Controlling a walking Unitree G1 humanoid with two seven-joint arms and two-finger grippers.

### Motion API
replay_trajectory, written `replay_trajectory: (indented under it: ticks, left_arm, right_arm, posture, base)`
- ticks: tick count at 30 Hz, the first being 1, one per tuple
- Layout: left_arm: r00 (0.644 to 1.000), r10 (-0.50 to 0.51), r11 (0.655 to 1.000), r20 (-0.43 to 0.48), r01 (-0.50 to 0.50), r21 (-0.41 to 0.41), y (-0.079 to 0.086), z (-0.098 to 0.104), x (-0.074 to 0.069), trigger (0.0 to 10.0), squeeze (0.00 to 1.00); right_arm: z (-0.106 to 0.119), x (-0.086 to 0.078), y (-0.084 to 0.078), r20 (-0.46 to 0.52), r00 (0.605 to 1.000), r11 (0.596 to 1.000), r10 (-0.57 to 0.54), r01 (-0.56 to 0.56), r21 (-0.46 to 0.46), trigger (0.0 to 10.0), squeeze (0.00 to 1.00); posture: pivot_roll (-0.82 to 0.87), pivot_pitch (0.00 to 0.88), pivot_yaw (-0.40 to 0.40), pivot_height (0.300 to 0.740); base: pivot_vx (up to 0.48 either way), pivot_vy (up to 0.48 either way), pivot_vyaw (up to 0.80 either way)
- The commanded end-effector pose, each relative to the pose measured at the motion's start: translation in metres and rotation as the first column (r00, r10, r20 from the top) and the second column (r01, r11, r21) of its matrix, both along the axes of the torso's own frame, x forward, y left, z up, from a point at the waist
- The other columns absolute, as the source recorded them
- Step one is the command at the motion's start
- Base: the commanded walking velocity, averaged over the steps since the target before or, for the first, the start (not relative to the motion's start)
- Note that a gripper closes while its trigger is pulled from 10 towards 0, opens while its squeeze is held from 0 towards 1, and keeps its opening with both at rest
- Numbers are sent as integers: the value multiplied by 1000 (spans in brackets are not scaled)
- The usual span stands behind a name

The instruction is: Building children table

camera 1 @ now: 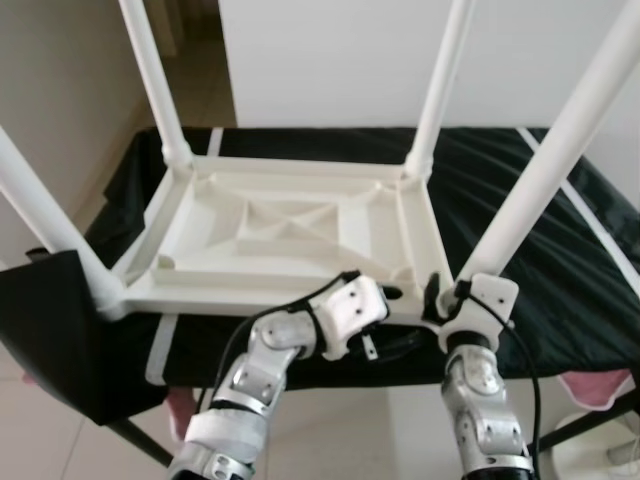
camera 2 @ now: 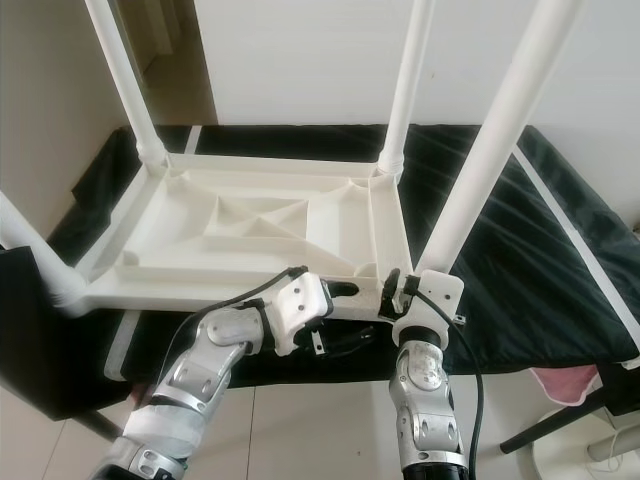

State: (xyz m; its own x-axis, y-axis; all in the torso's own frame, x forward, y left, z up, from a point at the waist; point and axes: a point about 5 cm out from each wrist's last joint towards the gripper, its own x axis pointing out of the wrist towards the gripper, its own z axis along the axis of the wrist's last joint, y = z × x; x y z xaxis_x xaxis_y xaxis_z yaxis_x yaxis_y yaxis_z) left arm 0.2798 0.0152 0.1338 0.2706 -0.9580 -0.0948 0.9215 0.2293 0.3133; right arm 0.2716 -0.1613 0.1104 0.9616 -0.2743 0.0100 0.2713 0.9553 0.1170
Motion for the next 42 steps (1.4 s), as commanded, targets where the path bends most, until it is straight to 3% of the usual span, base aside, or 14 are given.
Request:
replay_trajectory:
  ticks: [1, 4, 5, 6, 17, 22, 38, 39, 40, 41, 42]
  left_arm:
    - [995, 102, 995, 11, -101, -25, 2, 0, 4, 10000, 0]
    - [995, 102, 995, 13, -101, -22, 1, 0, 4, 10000, 0]
    - [995, 99, 995, 15, -99, -23, 1, 0, 4, 10000, 0]
    - [995, 98, 995, 14, -98, -23, 1, 0, 3, 10000, 0]
    - [996, 86, 996, 17, -85, -30, 1, 2, 0, 10000, 0]
    - [997, 75, 997, 19, -74, -35, 0, 4, 0, 10000, 0]
    - [998, 62, 997, 13, -61, -37, 0, 7, 0, 10000, 0]
    - [998, 60, 997, 13, -59, -39, 0, 8, 1, 10000, 0]
    - [998, 59, 998, 14, -58, -40, -1, 9, 1, 10000, 0]
    - [998, 59, 998, 14, -58, -40, -1, 9, 1, 10000, 0]
    - [998, 58, 998, 14, -57, -41, -1, 10, 1, 10000, 0]
  right_arm:
    - [-2, 0, -2, 2, 1000, 1000, 2, -3, 15, 10000, 1000]
    - [3, 1, -6, 33, 998, 999, 45, -45, 8, 10000, 988]
    - [6, 1, -7, 50, 996, 997, 78, -78, 5, 10000, 114]
    - [8, 1, -8, 63, 993, 995, 102, -102, -13, 10000, 0]
    - [17, -6, -25, 102, 960, 964, 260, -252, -84, 10000, 0]
    - [24, -8, -40, 86, 898, 892, 431, -409, -194, 10000, 0]
    - [22, 5, -49, -55, 758, 728, 650, -642, -240, 10000, 0]
    - [20, 6, -49, -85, 727, 693, 682, -679, -244, 10000, 0]
    - [19, 7, -50, -96, 715, 679, 693, -691, -247, 8588, 0]
    - [19, 7, -50, -96, 715, 679, 693, -691, -247, 8588, 0]
    - [18, 7, -52, -116, 693, 655, 711, -714, -249, 2000, 0]
  posture:
    - [-71, 0, -5, 740]
    - [-71, 0, -6, 740]
    - [-71, 0, -5, 740]
    - [-71, 0, -5, 740]
    - [-78, 0, -1, 740]
    - [-86, 0, 8, 740]
    - [-89, 0, 20, 740]
    - [-90, 0, 23, 740]
    - [-89, 0, 23, 740]
    - [-89, 0, 23, 740]
    - [-89, 0, 23, 740]
  base:
    - [0, 0, 0]
    - [0, 0, 0]
    - [0, 0, 0]
    - [0, 0, 0]
    - [0, 0, 0]
    - [0, 0, 0]
    - [0, 0, 0]
    - [0, 0, 0]
    - [0, 0, 0]
    - [0, 0, 0]
    - [0, 0, 0]
